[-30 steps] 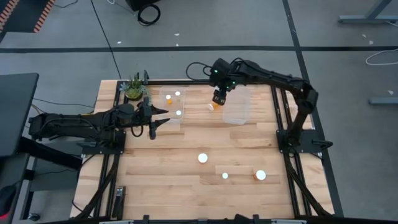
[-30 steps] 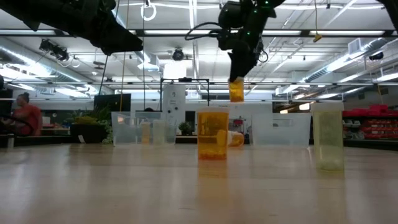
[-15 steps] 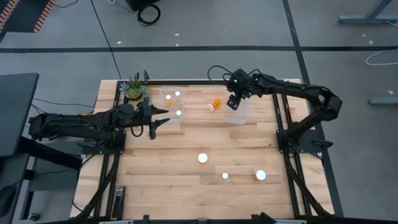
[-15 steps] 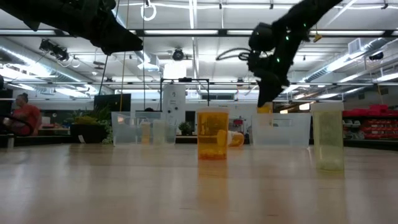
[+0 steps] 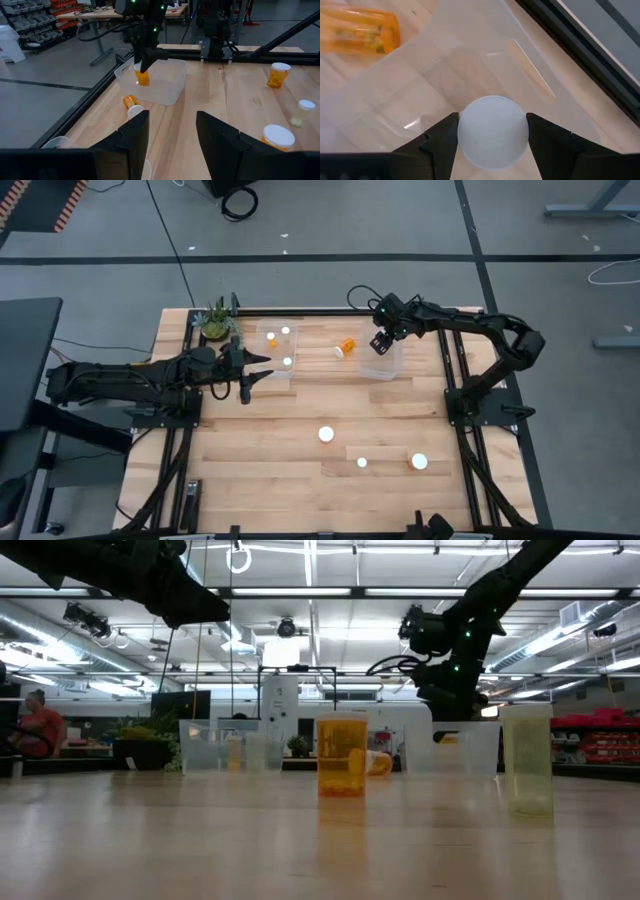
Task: Pick and place medicine bottles into bin by pill shape (circle, oval)
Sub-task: Put the large orange pill bottle into the right transparent bin
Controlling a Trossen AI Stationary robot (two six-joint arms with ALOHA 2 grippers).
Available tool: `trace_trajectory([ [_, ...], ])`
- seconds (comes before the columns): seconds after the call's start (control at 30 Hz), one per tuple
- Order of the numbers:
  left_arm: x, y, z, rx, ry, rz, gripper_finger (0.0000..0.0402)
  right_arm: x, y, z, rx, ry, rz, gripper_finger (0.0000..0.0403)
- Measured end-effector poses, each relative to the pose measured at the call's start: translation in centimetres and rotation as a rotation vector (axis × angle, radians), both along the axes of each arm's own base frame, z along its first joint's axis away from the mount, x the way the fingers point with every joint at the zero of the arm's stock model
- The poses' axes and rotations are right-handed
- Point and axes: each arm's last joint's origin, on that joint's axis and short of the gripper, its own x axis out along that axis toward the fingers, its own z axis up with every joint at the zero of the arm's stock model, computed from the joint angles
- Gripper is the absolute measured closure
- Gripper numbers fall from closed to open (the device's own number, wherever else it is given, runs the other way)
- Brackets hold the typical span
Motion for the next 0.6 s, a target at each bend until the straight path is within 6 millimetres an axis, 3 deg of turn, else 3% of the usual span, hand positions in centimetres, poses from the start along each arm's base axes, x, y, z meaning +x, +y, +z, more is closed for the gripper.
trace_trajectory([
  [0.27, 0.0, 0.0, 0.0, 0.0, 0.0, 0.0, 0.023, 0.1, -0.1, 0.7, 0.009, 0.01, -0.001, 0.0139],
  [0.47, 0.0, 0.0, 0.0, 0.001, 0.0, 0.0, 0.023, 0.9, 0.0, 3.5, 0.017, 0.029, -0.012, 0.0124],
  [0.6, 0.0, 0.0, 0.1, 0.002, -0.009, 0.0, 0.023, 2.9, 1.2, 5.8, -0.037, -0.007, 0.033, 0.0123],
])
